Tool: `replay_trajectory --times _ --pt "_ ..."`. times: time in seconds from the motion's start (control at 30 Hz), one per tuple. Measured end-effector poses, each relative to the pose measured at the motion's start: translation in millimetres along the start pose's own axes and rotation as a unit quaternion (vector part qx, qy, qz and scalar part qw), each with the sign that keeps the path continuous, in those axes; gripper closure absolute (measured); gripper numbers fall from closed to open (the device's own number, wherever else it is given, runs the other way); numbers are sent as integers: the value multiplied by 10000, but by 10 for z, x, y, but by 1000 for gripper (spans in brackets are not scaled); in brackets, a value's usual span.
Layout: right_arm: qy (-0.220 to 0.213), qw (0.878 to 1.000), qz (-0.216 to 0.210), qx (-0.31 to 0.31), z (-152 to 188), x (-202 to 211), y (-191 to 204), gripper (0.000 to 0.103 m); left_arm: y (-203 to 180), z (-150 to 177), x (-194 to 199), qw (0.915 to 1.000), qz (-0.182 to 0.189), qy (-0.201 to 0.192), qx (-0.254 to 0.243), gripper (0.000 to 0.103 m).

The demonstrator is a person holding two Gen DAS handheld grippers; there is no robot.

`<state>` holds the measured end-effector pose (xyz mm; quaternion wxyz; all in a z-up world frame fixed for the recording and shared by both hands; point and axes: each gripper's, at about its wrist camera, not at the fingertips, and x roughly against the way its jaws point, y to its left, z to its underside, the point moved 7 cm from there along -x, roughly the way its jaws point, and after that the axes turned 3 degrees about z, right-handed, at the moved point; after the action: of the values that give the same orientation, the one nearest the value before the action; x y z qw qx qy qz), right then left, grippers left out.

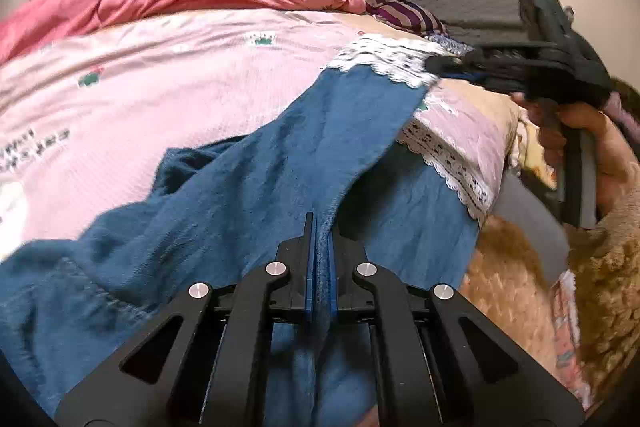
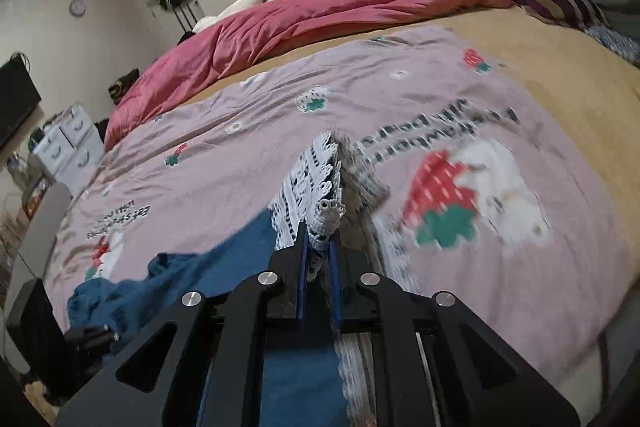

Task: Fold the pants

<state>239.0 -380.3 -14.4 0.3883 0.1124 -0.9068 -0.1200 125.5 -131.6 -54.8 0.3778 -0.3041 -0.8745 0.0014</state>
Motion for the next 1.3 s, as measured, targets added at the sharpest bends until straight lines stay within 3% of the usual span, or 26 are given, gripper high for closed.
replay_trajectory --times 0.23,0.5,0.77,1.03,1.2,1.3 --pt "29 9993 -55 -377 531 495 -231 94 -170 82 250 9992 236 -67 -319 103" --pt "651 9942 154 -846 1092 344 -513 94 -389 329 155 9965 378 313 -682 103" --pt "610 9917 -25 -1135 1139 333 -586 92 -423 459 -5 9947 245 531 -848 103" --pt "640 9912 15 -1155 1166 417 -661 94 -488 499 95 9921 479 623 -979 103" --pt "1035 9878 168 -1151 1315 228 -728 94 -490 637 -33 9887 423 911 -1111 103" --pt "1026 9871 150 -1219 1337 201 -772 94 -493 660 -63 9882 458 949 -1108 103"
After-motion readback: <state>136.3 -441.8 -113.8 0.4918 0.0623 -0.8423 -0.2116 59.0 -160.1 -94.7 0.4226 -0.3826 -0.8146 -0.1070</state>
